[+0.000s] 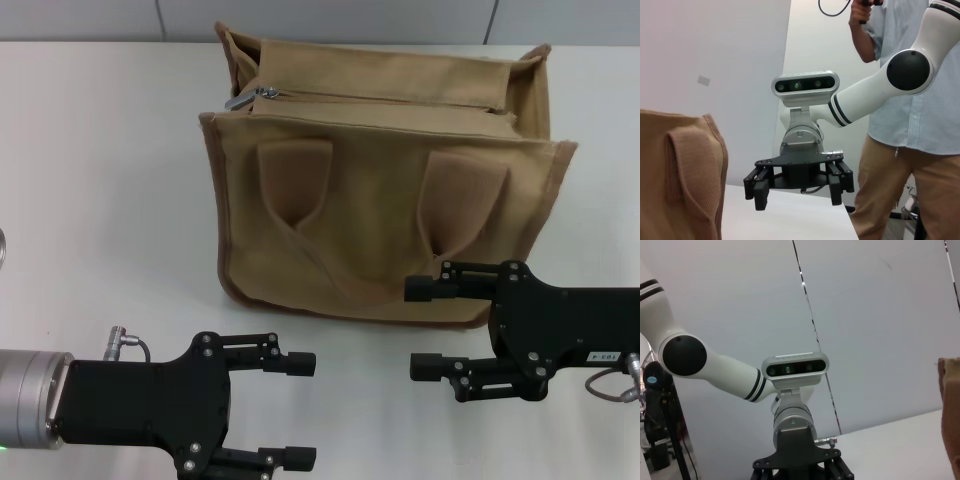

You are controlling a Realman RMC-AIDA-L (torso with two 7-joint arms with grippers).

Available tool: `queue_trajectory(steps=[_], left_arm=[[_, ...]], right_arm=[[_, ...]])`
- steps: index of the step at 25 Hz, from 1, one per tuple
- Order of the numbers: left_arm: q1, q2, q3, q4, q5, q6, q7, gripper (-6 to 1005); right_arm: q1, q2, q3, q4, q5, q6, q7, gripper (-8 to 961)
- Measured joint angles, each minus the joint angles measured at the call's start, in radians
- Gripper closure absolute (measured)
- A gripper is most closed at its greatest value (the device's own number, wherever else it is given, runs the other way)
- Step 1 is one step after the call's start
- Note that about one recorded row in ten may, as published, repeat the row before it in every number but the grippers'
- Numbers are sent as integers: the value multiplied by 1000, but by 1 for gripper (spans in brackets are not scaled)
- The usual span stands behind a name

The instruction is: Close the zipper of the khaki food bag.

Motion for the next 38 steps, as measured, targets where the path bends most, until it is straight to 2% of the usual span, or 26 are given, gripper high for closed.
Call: queue_trajectory(steps=[9,14,15,19,20,22,26,27,30,31,35,38], left_arm=[[-1,0,-8,0,0,-1,0,242],[0,0,-60,-1,-2,-1,9,242],[1,-1,-89,-5,-3,-1,18,242],[23,2,-338,-62,-59,-14,51,242],[26,2,-376,-66,-65,-23,50,242],[28,2,-418,-67,-67,-46,49,242],[28,2,-445,-66,-67,-72,49,242],[9,5,-523,-55,-67,-228,35,242],[-8,7,-527,-54,-64,-298,22,242],[-34,5,-498,-57,-60,-371,17,242],[-66,-1,-434,-63,-63,-392,25,242],[-102,-2,-436,-81,-81,-395,20,242]], right_arm=[[0,0,6,14,0,1,-17,203],[-2,0,9,20,5,1,-24,203],[-3,0,10,26,12,0,-31,203],[-2,0,10,71,38,-4,-77,203],[-1,0,10,77,39,-3,-82,203],[1,0,10,86,39,-1,-88,203],[5,1,12,115,40,2,-119,203],[7,1,12,124,40,4,-128,203],[8,1,12,137,40,9,-135,203],[7,1,12,139,40,10,-135,203],[7,2,12,149,40,9,-136,203],[6,2,12,151,40,9,-136,203]])
